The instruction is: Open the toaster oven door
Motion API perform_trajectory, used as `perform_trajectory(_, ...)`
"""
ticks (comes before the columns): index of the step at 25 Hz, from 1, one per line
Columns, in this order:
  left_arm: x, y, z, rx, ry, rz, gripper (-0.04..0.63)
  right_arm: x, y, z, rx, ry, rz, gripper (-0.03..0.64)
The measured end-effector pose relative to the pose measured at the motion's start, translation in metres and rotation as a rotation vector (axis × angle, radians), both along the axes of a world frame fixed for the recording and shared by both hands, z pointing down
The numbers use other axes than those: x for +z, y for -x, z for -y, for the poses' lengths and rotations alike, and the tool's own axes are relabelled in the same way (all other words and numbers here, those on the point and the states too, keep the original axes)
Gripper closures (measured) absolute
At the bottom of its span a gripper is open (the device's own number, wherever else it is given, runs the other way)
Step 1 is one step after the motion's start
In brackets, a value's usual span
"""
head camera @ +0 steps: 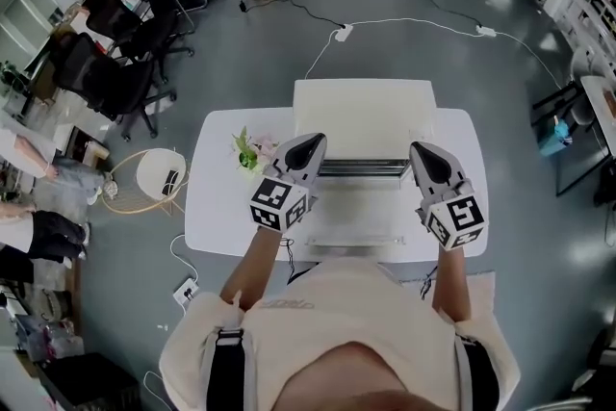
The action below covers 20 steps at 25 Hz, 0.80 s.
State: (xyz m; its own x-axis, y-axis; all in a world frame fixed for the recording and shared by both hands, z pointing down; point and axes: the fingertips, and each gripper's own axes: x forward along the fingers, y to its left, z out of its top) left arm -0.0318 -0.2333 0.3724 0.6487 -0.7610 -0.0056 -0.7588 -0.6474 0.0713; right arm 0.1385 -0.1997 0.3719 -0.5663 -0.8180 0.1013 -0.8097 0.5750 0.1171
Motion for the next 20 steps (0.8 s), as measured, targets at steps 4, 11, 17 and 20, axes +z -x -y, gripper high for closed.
perform_trajectory(4,0.014,-0.002,-0.003,0.005,0.035,-0.005,0.575,0.007,-0.006,-0.002,0.014,0.015,0.017,0.611)
perform_trajectory(11,0.024,-0.008,-0.004,0.002,0.062,0.001,0.575,0.018,-0.013,-0.006,0.013,0.045,0.025,0.611)
perform_trajectory(17,0.029,-0.012,0.000,-0.009,0.082,0.003,0.575,0.020,-0.019,-0.002,0.012,0.048,0.023,0.611)
perform_trajectory(20,0.030,-0.011,0.004,-0.019,0.091,0.003,0.575,0.022,-0.020,0.002,0.007,0.057,0.025,0.611)
